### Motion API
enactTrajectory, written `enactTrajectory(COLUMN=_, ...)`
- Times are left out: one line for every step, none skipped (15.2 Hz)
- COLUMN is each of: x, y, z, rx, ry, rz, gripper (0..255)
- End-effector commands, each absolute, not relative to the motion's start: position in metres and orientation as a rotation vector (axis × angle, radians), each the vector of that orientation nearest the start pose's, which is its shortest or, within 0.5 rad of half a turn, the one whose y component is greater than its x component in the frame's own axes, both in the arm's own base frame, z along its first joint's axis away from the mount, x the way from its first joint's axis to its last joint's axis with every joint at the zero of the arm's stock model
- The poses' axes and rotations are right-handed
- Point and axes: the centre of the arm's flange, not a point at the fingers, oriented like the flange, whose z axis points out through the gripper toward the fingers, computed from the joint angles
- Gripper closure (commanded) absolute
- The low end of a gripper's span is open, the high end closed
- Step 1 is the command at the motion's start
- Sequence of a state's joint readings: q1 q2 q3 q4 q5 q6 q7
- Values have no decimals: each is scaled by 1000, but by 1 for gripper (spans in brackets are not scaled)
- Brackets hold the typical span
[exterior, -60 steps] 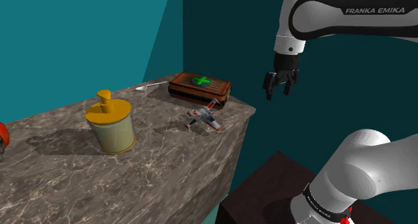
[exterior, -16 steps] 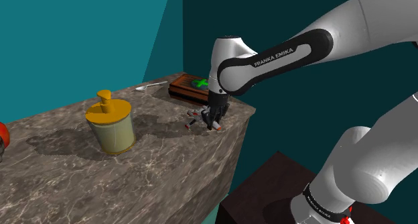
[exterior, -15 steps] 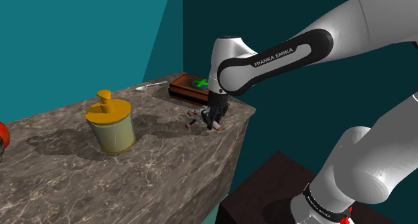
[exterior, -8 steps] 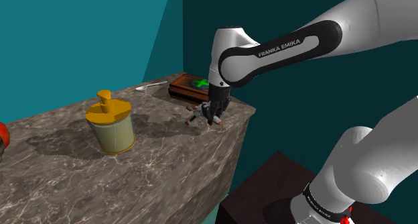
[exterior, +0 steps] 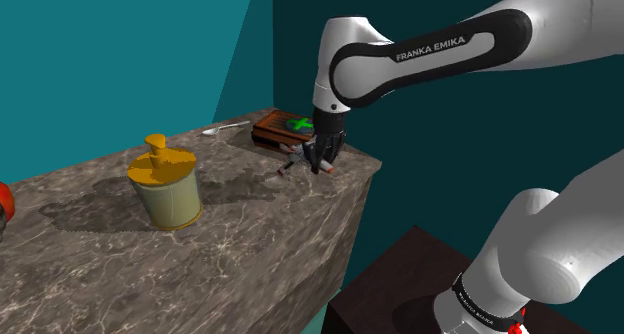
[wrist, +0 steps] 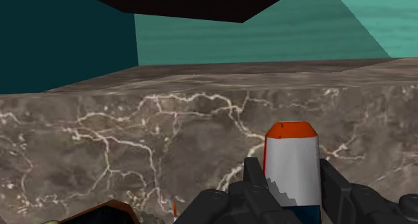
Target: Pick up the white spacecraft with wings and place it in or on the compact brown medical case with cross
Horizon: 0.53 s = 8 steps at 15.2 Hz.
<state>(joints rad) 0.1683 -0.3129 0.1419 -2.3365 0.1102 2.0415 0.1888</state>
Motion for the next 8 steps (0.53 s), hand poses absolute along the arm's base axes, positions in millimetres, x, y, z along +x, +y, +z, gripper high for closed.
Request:
enactTrajectory(x=429, y=147, z=470, rx=-3083, ry=-101, rz=-3, gripper=255)
enactTrajectory(x=429, y=147, z=475, rx=-3083, ry=-101, rz=-3, gripper=255)
enactTrajectory(x=429, y=147, z=481, rx=-3083, ry=-101, rz=-3, gripper=255)
enactTrajectory(x=429, y=147, z=486, rx=-3083, ry=-101, rz=-3, gripper=255)
enactTrajectory(x=429, y=147, z=491, rx=-3083, ry=-101, rz=-3, gripper=255)
enactTrajectory(x=429, y=147, z=496, rx=-3083, ry=-101, rz=-3, gripper=255)
enactTrajectory(x=429, y=147, z=502, rx=-3083, ry=-101, rz=-3, gripper=255)
enactTrajectory(x=429, y=147, z=507, rx=-3083, ry=-101, rz=-3, gripper=255)
